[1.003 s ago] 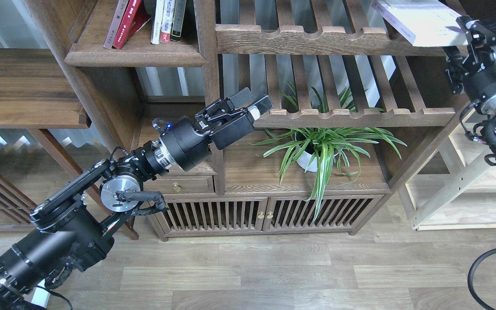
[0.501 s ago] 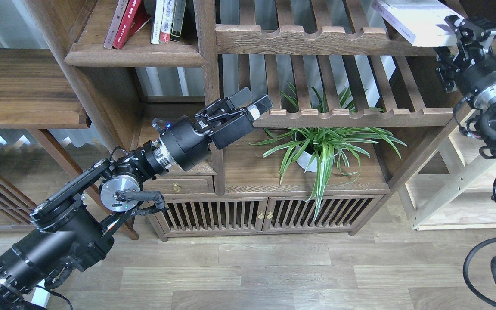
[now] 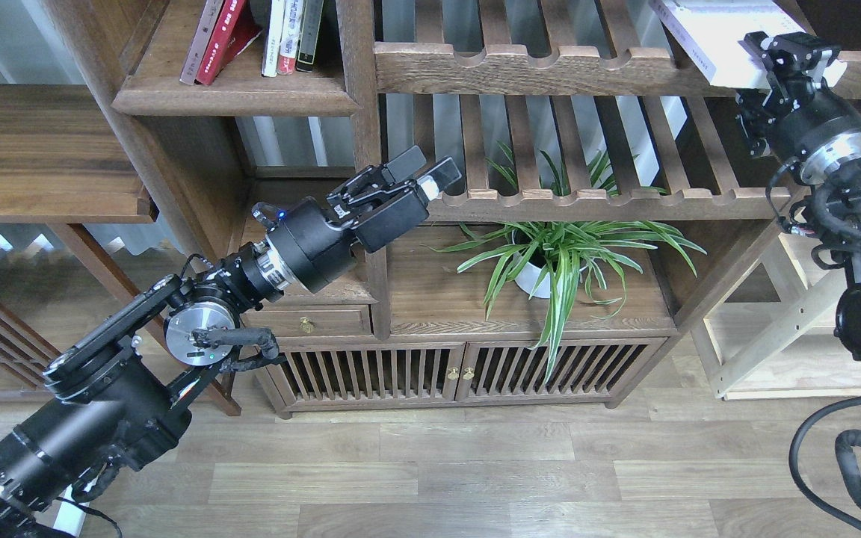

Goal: Organize books on shelf
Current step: 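Raise the right gripper to the white book on the upper shelf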

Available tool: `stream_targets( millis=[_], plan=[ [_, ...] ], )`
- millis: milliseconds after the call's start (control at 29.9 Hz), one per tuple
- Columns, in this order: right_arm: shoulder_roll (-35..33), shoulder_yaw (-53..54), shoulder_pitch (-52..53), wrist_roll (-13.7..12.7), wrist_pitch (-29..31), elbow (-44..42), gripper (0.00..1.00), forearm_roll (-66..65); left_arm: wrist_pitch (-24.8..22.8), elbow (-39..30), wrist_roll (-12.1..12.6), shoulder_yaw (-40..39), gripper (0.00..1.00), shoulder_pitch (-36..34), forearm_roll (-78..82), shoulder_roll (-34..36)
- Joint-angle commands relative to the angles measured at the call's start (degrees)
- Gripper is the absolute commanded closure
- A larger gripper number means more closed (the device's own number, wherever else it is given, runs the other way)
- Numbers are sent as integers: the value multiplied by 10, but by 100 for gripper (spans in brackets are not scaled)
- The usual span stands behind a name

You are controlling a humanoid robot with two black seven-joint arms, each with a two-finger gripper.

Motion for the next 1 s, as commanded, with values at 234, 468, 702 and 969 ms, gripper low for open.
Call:
stream_targets(
  millis=[234, 468, 702, 969],
  plan=[
    [22, 11, 7, 8, 16, -8, 75, -1, 0, 2, 1, 1, 1, 1, 0, 1],
    [25, 15, 6, 24, 58, -12, 91, 0, 0, 2, 1, 1, 1, 2, 0, 2],
    [25, 32, 0, 25, 67, 3, 93, 4, 0, 3, 1, 2, 1, 10, -4, 0],
    [26, 48, -32, 25, 94, 53, 93, 27, 0, 6, 0, 1, 1, 20, -13, -3]
  ],
)
